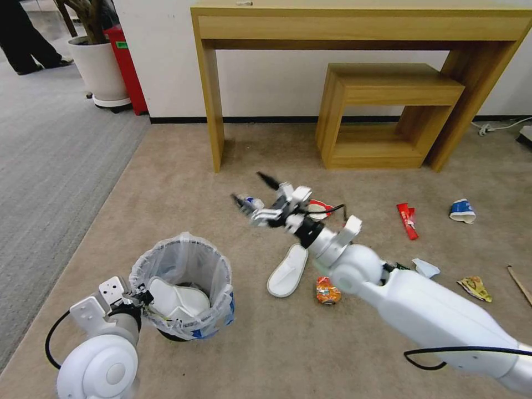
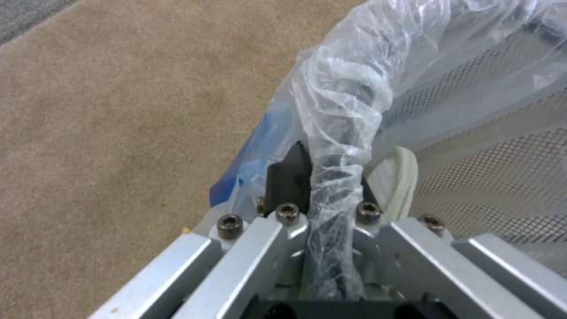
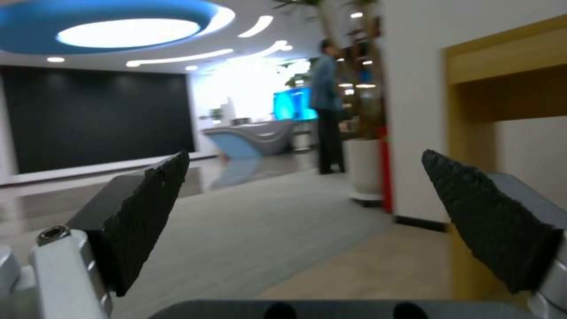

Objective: Pick up the trash bin and place the garbage on the floor into it.

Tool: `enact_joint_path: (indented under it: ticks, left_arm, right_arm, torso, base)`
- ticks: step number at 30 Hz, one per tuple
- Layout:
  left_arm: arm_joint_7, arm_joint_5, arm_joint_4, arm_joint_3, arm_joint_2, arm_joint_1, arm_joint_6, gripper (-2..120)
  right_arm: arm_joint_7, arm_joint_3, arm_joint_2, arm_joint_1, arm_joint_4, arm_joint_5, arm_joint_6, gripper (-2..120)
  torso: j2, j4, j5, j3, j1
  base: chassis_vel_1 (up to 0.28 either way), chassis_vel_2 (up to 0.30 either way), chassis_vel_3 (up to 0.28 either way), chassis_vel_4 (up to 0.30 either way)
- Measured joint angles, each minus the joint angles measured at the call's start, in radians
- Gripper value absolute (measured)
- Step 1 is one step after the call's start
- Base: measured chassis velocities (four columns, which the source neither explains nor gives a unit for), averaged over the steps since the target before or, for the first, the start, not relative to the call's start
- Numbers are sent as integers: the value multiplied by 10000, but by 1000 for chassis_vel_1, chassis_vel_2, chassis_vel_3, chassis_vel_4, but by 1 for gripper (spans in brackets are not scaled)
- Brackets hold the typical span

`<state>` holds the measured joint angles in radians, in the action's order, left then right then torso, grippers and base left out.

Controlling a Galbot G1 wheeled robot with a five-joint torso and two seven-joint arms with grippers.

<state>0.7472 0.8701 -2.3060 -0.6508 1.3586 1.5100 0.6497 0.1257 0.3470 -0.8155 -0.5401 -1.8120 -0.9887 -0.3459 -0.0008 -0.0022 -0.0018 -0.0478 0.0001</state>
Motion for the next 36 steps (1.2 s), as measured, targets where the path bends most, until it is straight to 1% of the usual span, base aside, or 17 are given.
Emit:
enact_joint_path:
  ticks: [2,3,6,7,10,12,15,17,19,27,30,31,34,36]
  left_arm:
    - [3,3,31,-5,-21,-7,-11,1]
    - [3,3,31,-5,-21,-7,-11,1]
    - [4,4,56,-8,-34,-29,-22,1]
    - [4,4,56,-8,-34,-29,-22,1]
    - [4,4,71,-17,-64,-62,-29,1]
    - [4,4,72,-18,-70,-65,-30,1]
    - [3,7,82,-3,-103,-76,-34,1]
    - [2,7,86,-2,-107,-79,-35,1]
    - [-2,12,95,6,-131,-94,-38,1]
    - [-16,14,177,62,-123,-129,-45,1]
    - [-38,5,202,80,-128,-112,-52,1]
    - [-38,5,202,80,-128,-112,-52,1]
    - [-43,4,209,83,-165,-111,-58,1]
    - [-46,5,212,84,-176,-116,-61,1]
  right_arm:
    - [-281,-548,249,-249,34,-47,103,100]
    - [-281,-548,249,-249,34,-47,103,100]
    - [-658,-1198,609,-613,93,-34,307,100]
    - [-658,-1198,609,-613,93,-34,307,100]
    - [-1018,-1717,976,-1035,104,38,455,100]
    - [-1074,-1793,1026,-1111,110,57,480,100]
    - [-1607,-2298,1335,-1814,280,316,687,100]
    - [-1672,-2389,1375,-1979,341,387,743,100]
    - [-1853,-2583,1488,-2519,531,540,847,100]
    - [-2283,-2773,1538,-3602,697,837,1142,100]
    - [-2564,-3102,1436,-4258,784,1319,1223,100]
    - [-2564,-3102,1436,-4258,784,1319,1223,100]
    - [-2574,-3591,1239,-4781,791,1899,1082,100]
    - [-2571,-3730,1203,-4922,784,2033,1016,100]
  torso:
    - [0,0,0,0,0]
    - [0,0,0,0,0]
    - [0,0,0,0,0]
    - [0,0,0,0,0]
    - [0,0,-2,1,0]
    - [1,0,-2,0,0]
    - [1,1,0,1,0]
    - [1,1,0,0,0]
    - [1,0,0,0,0]
    - [0,1,-1,0,0]
    - [0,-1,-2,1,0]
    - [0,-1,-2,1,0]
    - [1,1,-1,1,0]
    - [0,1,-3,1,0]
  base:
    - [0,0,0,0]
    - [0,0,0,0]
    - [0,0,0,0]
    - [0,0,0,0]
    - [0,0,0,0]
    - [0,0,0,0]
    - [0,0,0,0]
    - [0,0,0,0]
    - [0,0,0,0]
    - [0,0,0,0]
    - [0,0,0,0]
    - [0,0,0,0]
    - [0,0,0,0]
    - [0,0,0,0]
